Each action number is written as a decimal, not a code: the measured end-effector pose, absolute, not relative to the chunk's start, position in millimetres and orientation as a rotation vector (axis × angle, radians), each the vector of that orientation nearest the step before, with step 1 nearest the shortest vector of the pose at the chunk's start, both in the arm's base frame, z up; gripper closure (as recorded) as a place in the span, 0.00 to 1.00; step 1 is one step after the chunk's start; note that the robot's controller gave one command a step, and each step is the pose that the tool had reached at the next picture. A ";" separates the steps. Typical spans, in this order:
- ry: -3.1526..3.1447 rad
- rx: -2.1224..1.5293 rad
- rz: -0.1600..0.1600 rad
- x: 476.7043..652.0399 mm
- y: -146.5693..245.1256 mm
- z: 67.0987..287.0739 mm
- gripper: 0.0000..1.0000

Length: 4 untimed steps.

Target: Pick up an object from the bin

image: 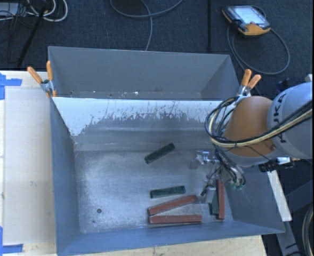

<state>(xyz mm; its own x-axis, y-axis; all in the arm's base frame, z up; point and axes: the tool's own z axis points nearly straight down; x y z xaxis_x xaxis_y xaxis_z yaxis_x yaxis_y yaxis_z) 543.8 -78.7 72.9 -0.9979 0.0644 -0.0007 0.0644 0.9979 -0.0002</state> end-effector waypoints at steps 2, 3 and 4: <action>3.124 0.293 0.000 500.5 -44.6 70.0 0.00; 3.124 0.292 0.000 500.6 -44.6 70.1 0.00; 3.099 0.520 -0.004 510.2 -22.7 69.3 0.00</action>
Offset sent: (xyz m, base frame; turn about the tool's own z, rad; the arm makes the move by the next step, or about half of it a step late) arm 0.0000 0.0000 0.0000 0.0000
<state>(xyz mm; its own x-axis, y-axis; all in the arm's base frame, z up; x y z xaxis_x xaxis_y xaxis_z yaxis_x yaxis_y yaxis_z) 510.2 -22.7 69.3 -0.9453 0.3263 0.0003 0.3263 0.9453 -0.0026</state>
